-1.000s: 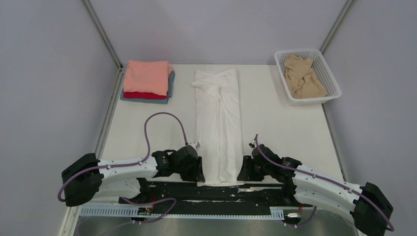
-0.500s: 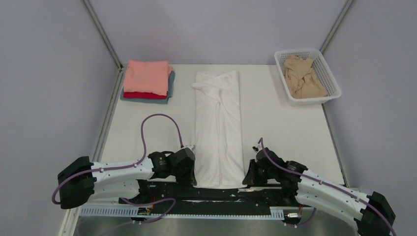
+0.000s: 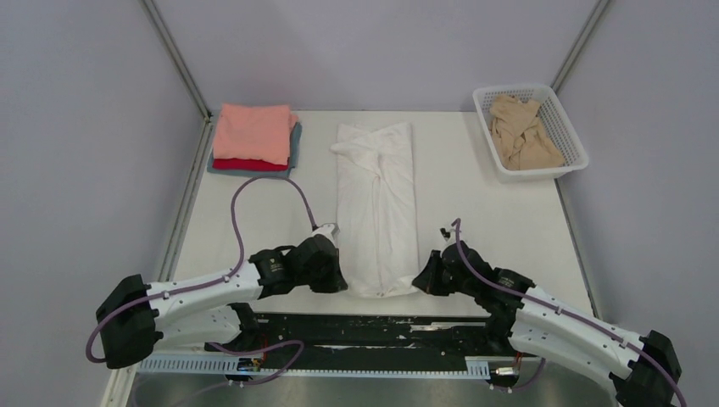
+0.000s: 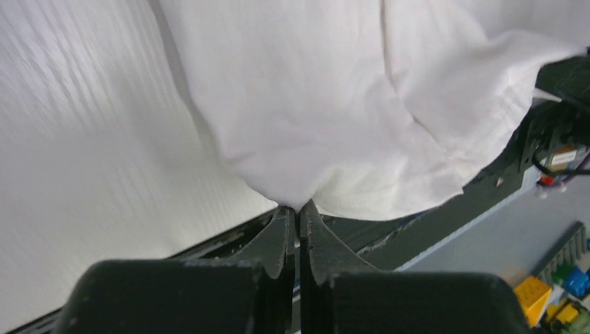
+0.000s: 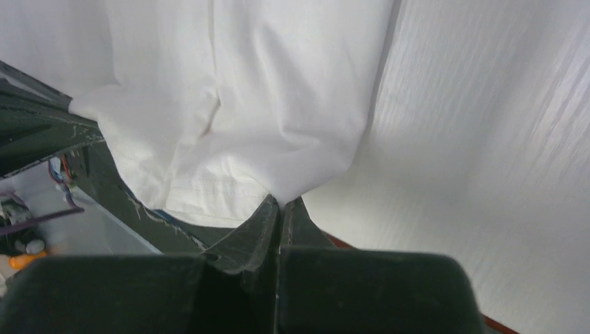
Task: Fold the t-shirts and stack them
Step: Grab the bottom of the folded rectangular tshirt with both arms, then fold the folded rectangular tshirt in 1/3 of the way
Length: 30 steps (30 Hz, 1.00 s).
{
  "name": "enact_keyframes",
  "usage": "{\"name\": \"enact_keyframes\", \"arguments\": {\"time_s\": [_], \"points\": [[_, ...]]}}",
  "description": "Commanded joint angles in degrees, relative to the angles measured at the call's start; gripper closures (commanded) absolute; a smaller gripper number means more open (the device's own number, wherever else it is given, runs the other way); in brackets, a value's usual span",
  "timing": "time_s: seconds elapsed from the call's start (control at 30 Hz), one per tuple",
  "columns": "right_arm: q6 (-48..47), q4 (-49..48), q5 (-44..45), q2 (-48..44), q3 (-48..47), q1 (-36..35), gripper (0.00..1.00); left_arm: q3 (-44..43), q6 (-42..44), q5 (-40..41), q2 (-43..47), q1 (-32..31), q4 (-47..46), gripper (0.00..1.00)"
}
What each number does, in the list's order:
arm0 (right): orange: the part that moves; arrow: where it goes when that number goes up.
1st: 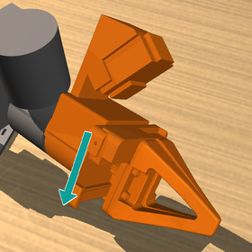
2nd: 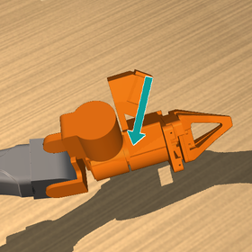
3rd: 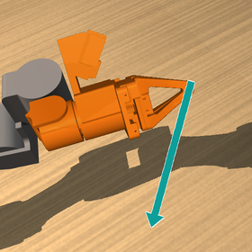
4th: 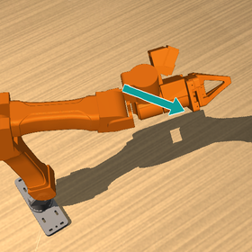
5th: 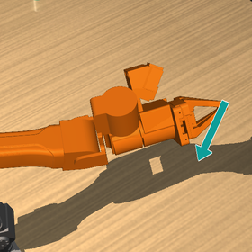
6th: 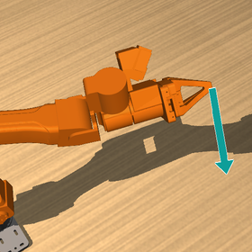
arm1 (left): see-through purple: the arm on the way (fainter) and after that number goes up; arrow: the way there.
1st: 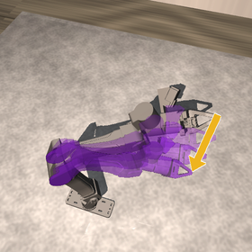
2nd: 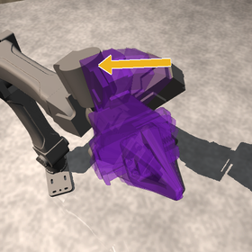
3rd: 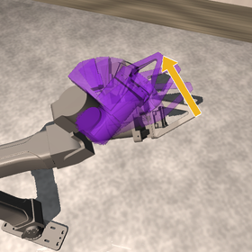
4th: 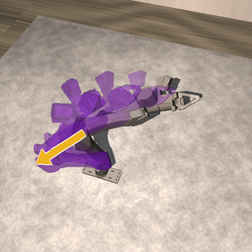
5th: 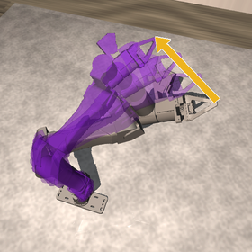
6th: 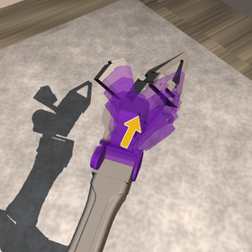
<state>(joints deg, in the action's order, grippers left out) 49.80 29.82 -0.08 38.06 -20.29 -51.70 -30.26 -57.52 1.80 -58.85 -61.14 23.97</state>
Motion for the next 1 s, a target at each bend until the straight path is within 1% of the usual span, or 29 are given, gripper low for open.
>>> {"name": "enact_keyframes", "arguments": {"time_s": [0.0,0.03,0.07,0.13,0.2,0.3,0.4,0.47,0.53,0.6,0.77,0.97], "points": [[-2.7,-10.4,12.1,3.2,-5.9,1.5,1.0,-5.4,6.8,4.1,-3.3,6.5,-7.0,1.0],[-3.7,-12.0,13.3,4.5,-6.8,2.2,1.0,-6.0,8.2,3.0,-4.1,9.1,-8.6,1.0],[-4.8,-13.8,14.2,6.3,-7.7,3.1,1.0,-7.3,8.8,3.3,-5.9,10.3,-8.8,1.0],[-6.4,-17.2,15.1,10.5,-9.5,5.3,1.0,-10.2,10.9,5.7,-8.7,14.0,-7.7,1.0],[-8.3,-21.8,14.7,15.0,-11.6,7.9,1.0,-13.0,12.0,8.0,-11.3,16.4,-6.9,1.0],[-9.4,-26.0,15.4,21.7,-15.6,11.8,1.0,-15.4,13.6,7.0,-15.6,19.7,-9.9,1.0],[-12.5,-28.1,14.8,27.3,-19.9,14.2,1.0,-19.6,14.6,6.7,-19.8,23.1,-10.6,1.0],[-13.6,-30.1,15.6,30.1,-21.1,16.0,1.0,-22.7,14.6,6.0,-23.6,25.2,-10.8,1.0],[-13.9,-32.8,13.5,33.3,-21.9,18.5,1.0,-25.3,15.3,3.4,-26.9,26.9,-11.9,1.0],[-14.2,-33.7,10.8,35.6,-23.1,20.8,1.0,-28.2,15.9,2.6,-29.9,28.2,-11.9,1.0],[-16.2,-36.2,10.1,40.8,-25.8,23.6,1.0,-35.1,18.2,2.3,-36.0,30.7,-10.0,1.0],[-17.3,-37.1,5.4,48.4,-30.4,26.2,1.0,-38.8,19.7,0.6,-40.0,33.2,-9.2,1.0]]}}
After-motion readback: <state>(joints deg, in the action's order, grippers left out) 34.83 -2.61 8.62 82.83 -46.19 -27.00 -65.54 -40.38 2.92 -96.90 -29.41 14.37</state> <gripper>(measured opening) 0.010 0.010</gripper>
